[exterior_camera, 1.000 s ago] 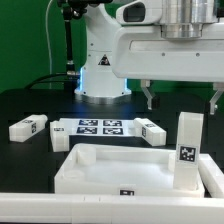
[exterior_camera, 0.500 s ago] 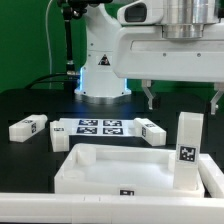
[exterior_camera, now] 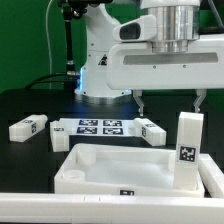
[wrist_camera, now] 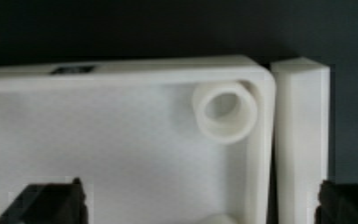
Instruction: Assemble desk
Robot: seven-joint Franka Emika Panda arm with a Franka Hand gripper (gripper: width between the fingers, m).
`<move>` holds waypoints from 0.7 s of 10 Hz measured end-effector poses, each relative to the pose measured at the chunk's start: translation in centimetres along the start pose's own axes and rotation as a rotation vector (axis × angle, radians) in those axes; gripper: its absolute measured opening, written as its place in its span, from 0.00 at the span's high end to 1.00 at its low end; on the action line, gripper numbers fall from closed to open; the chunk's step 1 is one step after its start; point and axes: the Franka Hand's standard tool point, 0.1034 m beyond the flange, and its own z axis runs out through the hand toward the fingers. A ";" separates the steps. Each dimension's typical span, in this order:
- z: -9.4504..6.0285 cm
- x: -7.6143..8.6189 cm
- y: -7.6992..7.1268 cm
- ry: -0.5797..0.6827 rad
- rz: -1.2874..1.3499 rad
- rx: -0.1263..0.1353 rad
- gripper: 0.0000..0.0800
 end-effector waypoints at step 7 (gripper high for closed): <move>2.3 -4.5 -1.0 -0.055 -0.370 -0.060 0.19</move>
Offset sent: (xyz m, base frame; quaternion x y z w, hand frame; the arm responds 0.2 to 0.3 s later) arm -0.0405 0.0069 -0.0151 -0.1079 0.0576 -0.2250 0.9666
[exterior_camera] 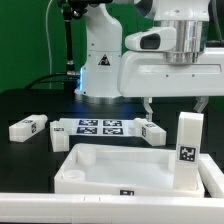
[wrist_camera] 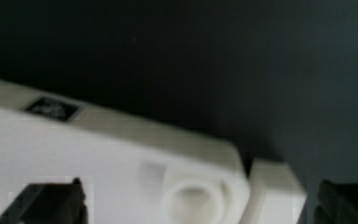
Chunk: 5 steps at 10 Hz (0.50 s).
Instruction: Assemble desk
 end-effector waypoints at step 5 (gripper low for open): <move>0.0 -1.1 -0.2 -0.186 0.006 0.009 0.19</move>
Offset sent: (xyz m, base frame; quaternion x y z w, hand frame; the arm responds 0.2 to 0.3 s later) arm 0.0000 0.0000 0.0000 0.0000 -0.0650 0.0000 0.9979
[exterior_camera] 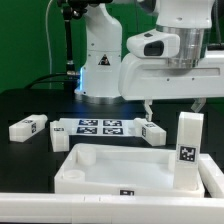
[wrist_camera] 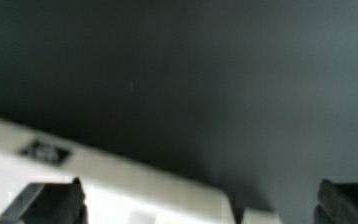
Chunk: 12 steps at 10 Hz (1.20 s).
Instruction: Assemble desk
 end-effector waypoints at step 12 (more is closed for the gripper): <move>4.0 -4.2 0.1 -0.656 -0.154 -0.050 0.19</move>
Offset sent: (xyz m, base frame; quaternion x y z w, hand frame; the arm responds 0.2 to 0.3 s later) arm -0.0304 -0.0019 -0.0123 0.0016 -0.1836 -0.0804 0.9797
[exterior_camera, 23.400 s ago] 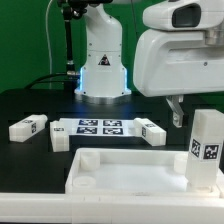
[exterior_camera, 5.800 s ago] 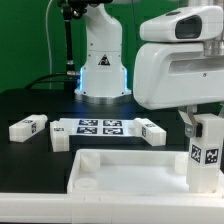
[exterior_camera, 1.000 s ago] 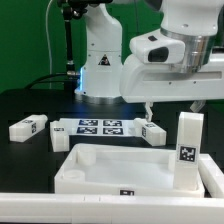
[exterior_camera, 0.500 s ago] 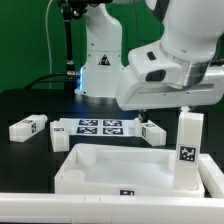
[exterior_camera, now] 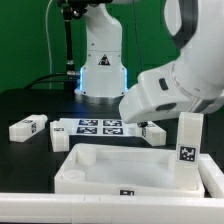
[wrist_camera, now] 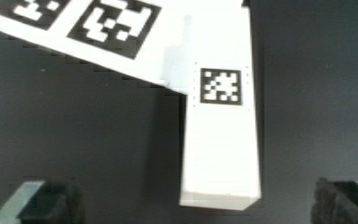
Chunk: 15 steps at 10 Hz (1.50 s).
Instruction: Assemble desk
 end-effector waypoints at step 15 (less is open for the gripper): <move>3.0 1.5 -0.1 -0.144 0.001 0.012 0.19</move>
Offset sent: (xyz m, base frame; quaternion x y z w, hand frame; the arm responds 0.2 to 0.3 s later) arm -0.0136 -0.0023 -0.0125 -0.0197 0.0193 -0.0024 0.9996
